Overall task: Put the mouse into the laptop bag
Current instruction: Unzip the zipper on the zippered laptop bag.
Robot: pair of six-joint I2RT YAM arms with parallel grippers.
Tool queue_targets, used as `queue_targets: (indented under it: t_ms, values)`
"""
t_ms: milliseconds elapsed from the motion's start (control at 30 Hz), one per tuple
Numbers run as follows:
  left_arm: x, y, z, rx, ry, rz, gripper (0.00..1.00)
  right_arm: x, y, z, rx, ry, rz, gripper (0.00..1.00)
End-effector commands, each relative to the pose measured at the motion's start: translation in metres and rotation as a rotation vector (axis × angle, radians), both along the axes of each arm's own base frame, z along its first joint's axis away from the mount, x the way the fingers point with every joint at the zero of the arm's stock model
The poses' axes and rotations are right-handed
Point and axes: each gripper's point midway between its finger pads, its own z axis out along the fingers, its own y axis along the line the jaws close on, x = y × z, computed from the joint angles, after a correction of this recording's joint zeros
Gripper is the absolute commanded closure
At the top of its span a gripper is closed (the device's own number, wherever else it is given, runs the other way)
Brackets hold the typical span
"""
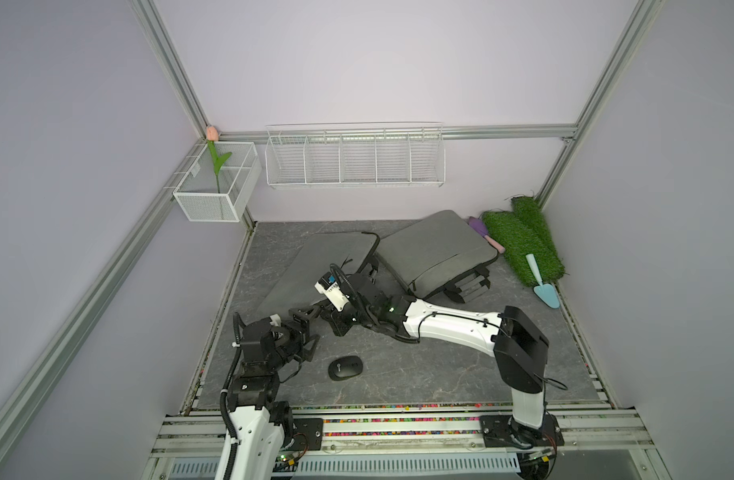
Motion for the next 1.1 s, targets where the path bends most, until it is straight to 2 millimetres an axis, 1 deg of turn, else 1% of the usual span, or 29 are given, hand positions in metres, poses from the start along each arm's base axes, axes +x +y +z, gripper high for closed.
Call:
queue_targets:
  t_ms: [0, 67, 133, 167, 367, 467, 533, 600, 667, 700, 767, 833, 867, 900, 933, 967, 1000, 1033, 1067]
  values:
    - [0.016, 0.014, 0.03, 0.023, -0.095, 0.093, 0.01, -0.031, 0.002, 0.035, 0.086, -0.027, 0.073, 0.94]
    - [0.018, 0.018, 0.029, 0.024, -0.095, 0.117, 0.02, -0.036, 0.001, 0.034, 0.101, -0.009, 0.084, 0.94]
    - [0.019, 0.019, 0.029, 0.009, -0.103, 0.13, 0.09, -0.042, 0.004, 0.034, 0.12, 0.012, 0.099, 0.94]
    - [0.02, 0.019, 0.029, 0.001, -0.111, 0.136, 0.11, -0.046, 0.007, 0.036, 0.131, 0.02, 0.112, 0.94]
    - [0.024, 0.026, 0.026, 0.022, -0.11, 0.177, 0.12, -0.081, 0.025, 0.05, 0.152, 0.014, 0.197, 0.94]
    - [0.027, 0.029, 0.027, 0.04, -0.112, 0.191, 0.14, -0.093, 0.026, 0.048, 0.152, 0.026, 0.216, 0.94]
    - [0.029, 0.033, 0.027, 0.061, -0.106, 0.204, 0.17, -0.097, 0.024, 0.044, 0.148, 0.033, 0.215, 0.94]
    - [0.031, 0.032, 0.026, 0.066, -0.107, 0.202, 0.26, -0.095, 0.021, 0.04, 0.142, 0.029, 0.2, 0.94]
    - [0.031, 0.028, 0.024, 0.057, -0.1, 0.178, 0.48, -0.087, 0.018, 0.036, 0.114, 0.009, 0.172, 0.94]
    - [0.029, 0.027, 0.023, 0.054, -0.093, 0.169, 0.53, -0.08, 0.016, 0.034, 0.106, 0.005, 0.157, 0.94]
    - [0.023, 0.024, 0.029, 0.051, -0.099, 0.148, 0.6, -0.056, 0.01, 0.031, 0.11, 0.024, 0.118, 0.94]
    - [0.016, 0.024, 0.036, 0.056, -0.11, 0.149, 0.63, -0.031, 0.004, 0.024, 0.11, 0.041, 0.076, 0.94]
    - [0.011, 0.025, 0.042, 0.057, -0.126, 0.155, 0.63, -0.019, 0.002, 0.02, 0.103, 0.044, 0.058, 0.94]
    - [0.008, 0.026, 0.046, 0.057, -0.135, 0.161, 0.57, -0.011, 0.002, 0.015, 0.097, 0.048, 0.045, 0.94]
    - [0.005, 0.027, 0.047, 0.055, -0.136, 0.167, 0.45, -0.004, 0.002, 0.012, 0.09, 0.051, 0.036, 0.94]
    - [0.002, 0.026, 0.049, 0.045, -0.139, 0.166, 0.29, 0.003, 0.003, 0.009, 0.083, 0.054, 0.029, 0.94]
    - [0.001, 0.025, 0.049, 0.037, -0.142, 0.164, 0.18, 0.006, 0.004, 0.007, 0.077, 0.055, 0.026, 0.94]
    - [0.0, 0.024, 0.05, 0.029, -0.15, 0.161, 0.12, 0.008, 0.006, 0.005, 0.07, 0.061, 0.027, 0.94]
    - [0.0, 0.024, 0.05, 0.02, -0.154, 0.16, 0.09, 0.009, 0.008, 0.006, 0.074, 0.065, 0.031, 0.94]
